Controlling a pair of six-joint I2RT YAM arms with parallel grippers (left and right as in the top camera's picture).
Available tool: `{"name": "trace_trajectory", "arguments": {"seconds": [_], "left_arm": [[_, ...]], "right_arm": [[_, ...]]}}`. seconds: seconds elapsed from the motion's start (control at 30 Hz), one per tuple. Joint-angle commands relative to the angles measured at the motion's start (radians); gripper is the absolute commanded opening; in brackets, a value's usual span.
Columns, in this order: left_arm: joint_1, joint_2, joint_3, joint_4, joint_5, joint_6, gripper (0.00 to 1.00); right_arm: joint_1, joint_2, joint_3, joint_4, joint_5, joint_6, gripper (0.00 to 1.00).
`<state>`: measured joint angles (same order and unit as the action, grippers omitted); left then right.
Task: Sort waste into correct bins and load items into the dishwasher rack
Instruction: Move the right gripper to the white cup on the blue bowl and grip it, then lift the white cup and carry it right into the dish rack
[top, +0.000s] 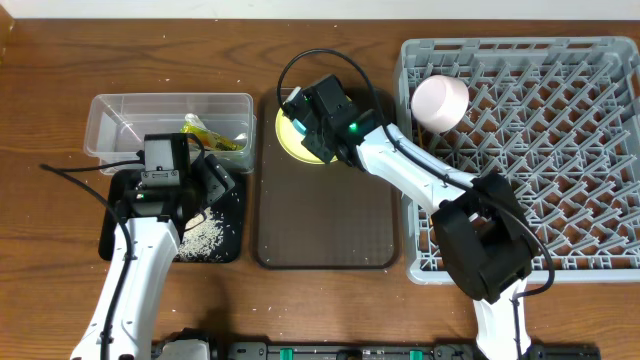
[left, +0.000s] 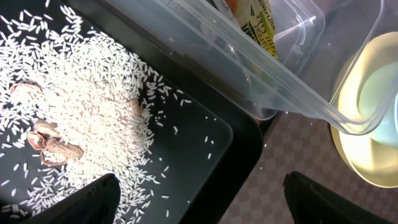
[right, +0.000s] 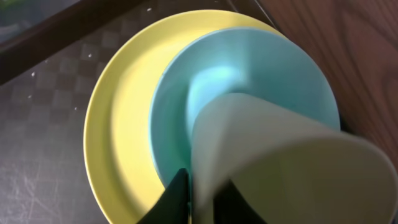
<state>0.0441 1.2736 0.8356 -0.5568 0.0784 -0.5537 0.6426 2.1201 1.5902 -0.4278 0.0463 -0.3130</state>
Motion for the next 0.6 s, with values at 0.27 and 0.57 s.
{"name": "trace_trajectory", "arguments": {"seconds": [0.27, 0.57], "left_arm": [[0.003, -0.006, -0.005, -0.002, -0.012, -0.005, 0.87], [0.003, -0.006, -0.005, -0.002, -0.012, -0.005, 0.87]], "right_arm": [[-0.006, -0.054, 0.007, -0.023, 0.036, -0.002, 0.07], [-0.008, -0.06, 0.008, -0.079, 0.034, 0.03, 0.01]]}}
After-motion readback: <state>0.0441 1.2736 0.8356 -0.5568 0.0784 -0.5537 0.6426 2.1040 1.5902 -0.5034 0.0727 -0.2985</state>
